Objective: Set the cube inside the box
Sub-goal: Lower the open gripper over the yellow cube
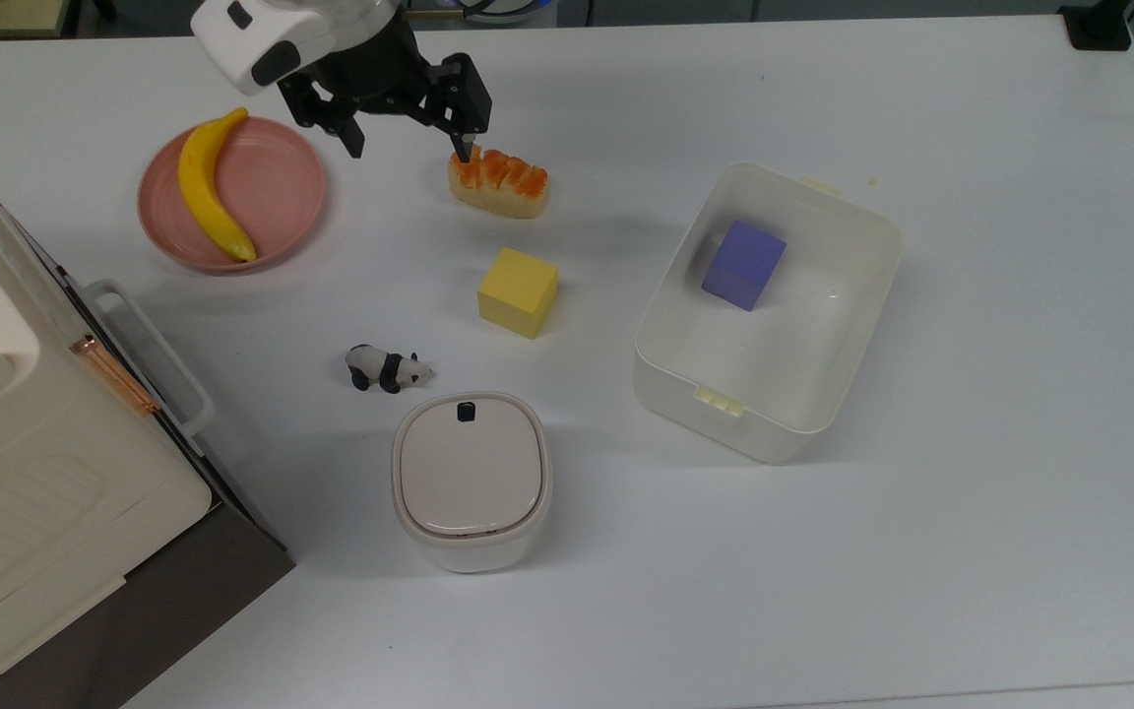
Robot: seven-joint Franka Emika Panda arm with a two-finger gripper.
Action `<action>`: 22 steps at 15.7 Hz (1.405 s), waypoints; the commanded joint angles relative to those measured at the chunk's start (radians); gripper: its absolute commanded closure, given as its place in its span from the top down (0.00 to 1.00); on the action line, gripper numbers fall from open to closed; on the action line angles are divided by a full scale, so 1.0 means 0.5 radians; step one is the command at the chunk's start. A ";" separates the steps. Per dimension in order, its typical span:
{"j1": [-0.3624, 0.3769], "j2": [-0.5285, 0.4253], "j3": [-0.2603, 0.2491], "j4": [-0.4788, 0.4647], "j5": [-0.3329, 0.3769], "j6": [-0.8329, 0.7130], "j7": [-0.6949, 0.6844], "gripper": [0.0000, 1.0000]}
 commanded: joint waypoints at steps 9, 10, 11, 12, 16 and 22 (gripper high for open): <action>0.057 -0.018 0.001 -0.344 0.122 0.312 0.197 1.00; 0.093 -0.015 0.001 -0.393 0.122 0.364 0.200 1.00; 0.112 -0.015 0.001 -0.439 0.122 0.422 0.210 1.00; 0.118 -0.012 0.001 -0.479 0.122 0.468 0.213 1.00; 0.186 0.052 0.007 -0.562 0.116 0.548 0.210 1.00; 0.266 0.239 0.010 -0.593 0.113 0.806 0.286 1.00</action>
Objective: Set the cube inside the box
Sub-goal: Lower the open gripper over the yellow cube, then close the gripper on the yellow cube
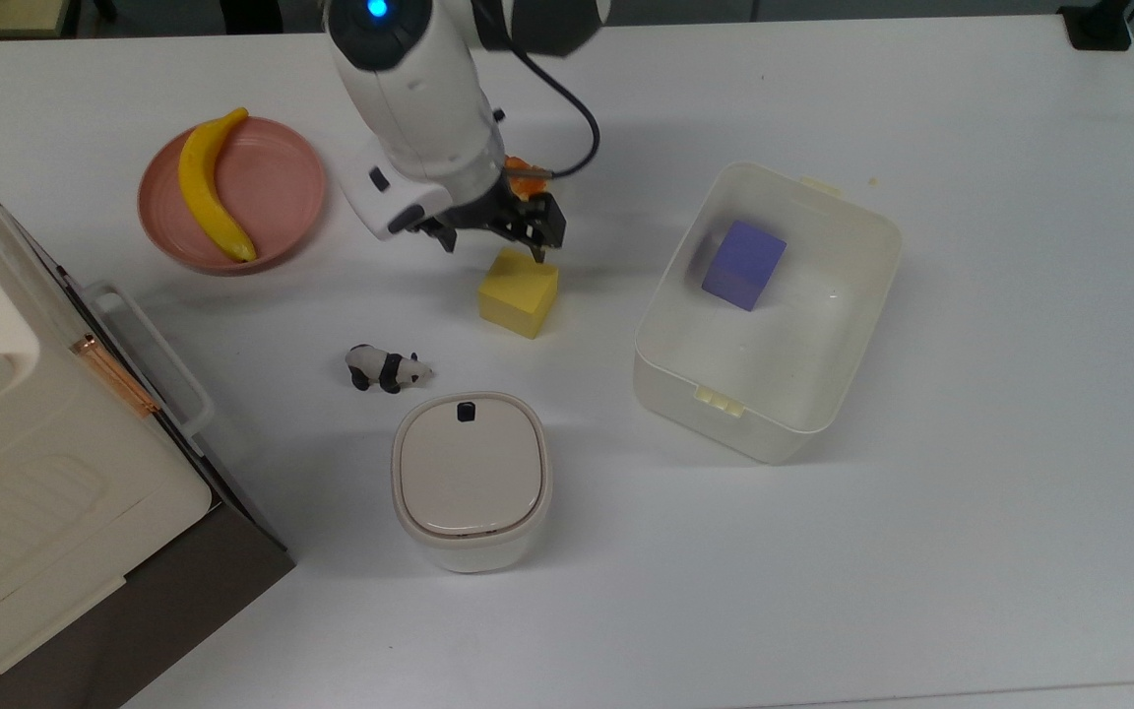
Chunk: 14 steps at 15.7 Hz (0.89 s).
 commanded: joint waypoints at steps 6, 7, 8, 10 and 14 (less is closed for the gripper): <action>0.092 0.112 -0.004 -0.025 0.016 0.204 0.113 1.00; 0.095 0.112 -0.001 -0.022 0.016 0.204 0.113 1.00; 0.092 0.112 -0.004 -0.019 0.016 0.204 0.113 1.00; 0.086 0.112 -0.004 -0.013 0.004 0.198 0.110 0.92; 0.077 0.078 -0.004 -0.013 -0.002 0.079 -0.031 0.36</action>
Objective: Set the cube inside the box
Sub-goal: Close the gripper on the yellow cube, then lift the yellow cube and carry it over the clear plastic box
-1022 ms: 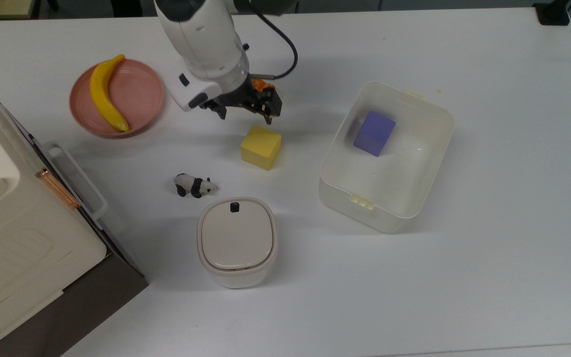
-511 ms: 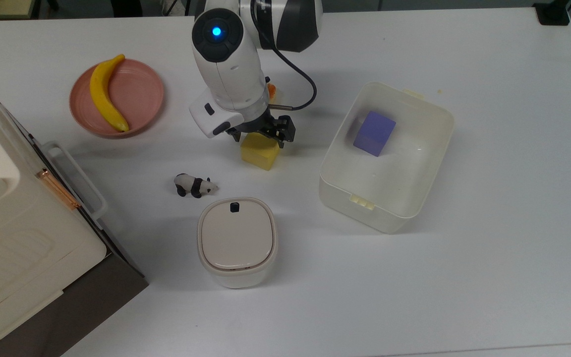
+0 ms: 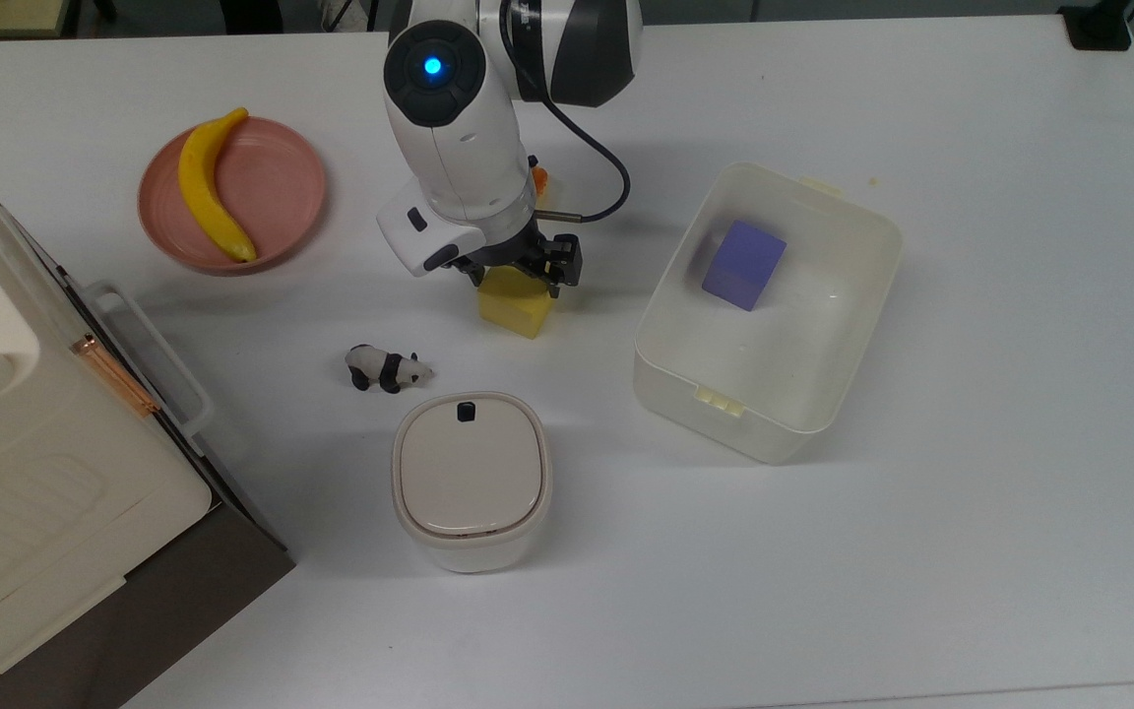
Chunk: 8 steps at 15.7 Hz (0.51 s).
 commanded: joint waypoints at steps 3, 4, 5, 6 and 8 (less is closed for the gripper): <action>-0.011 -0.097 -0.027 0.006 -0.002 -0.157 -0.147 0.30; -0.029 -0.110 -0.030 0.015 -0.002 -0.191 -0.165 0.29; -0.044 -0.134 -0.030 0.040 0.001 -0.246 -0.196 0.29; -0.057 -0.152 -0.030 0.049 0.004 -0.307 -0.229 0.28; -0.084 -0.223 -0.036 0.055 0.023 -0.372 -0.269 0.28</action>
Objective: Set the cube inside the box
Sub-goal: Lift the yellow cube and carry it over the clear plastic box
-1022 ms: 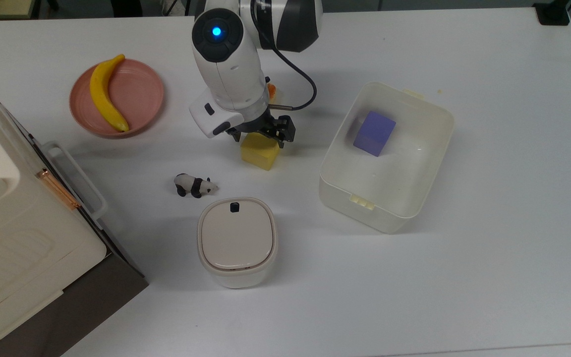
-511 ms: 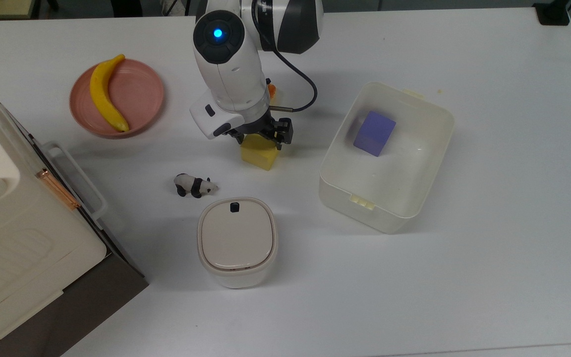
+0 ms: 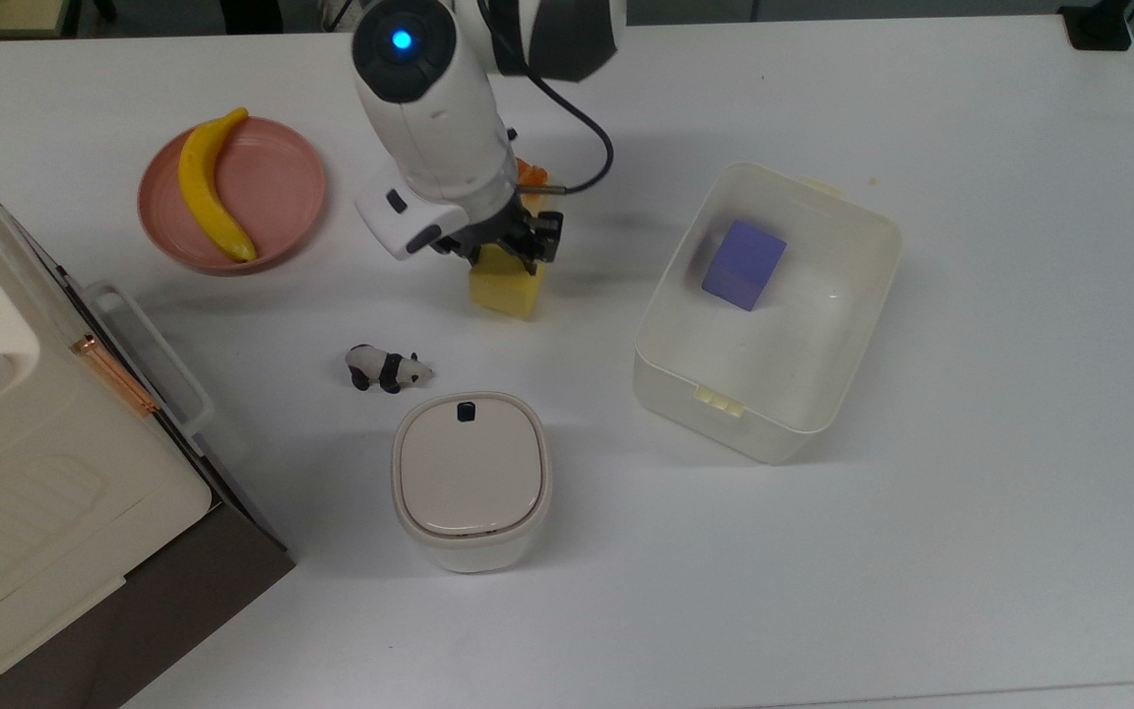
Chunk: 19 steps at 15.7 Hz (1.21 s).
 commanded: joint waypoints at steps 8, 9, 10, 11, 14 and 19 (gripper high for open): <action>0.008 -0.170 -0.027 0.407 0.268 -0.354 0.054 0.28; 0.048 -0.158 -0.027 0.434 0.272 -0.324 0.112 0.28; 0.094 -0.158 -0.027 0.459 0.278 -0.257 0.161 0.28; 0.137 -0.155 -0.027 0.465 0.302 -0.180 0.213 0.28; 0.278 -0.133 -0.027 0.465 0.348 0.001 0.306 0.28; 0.480 0.017 -0.024 0.465 0.336 0.185 0.419 0.30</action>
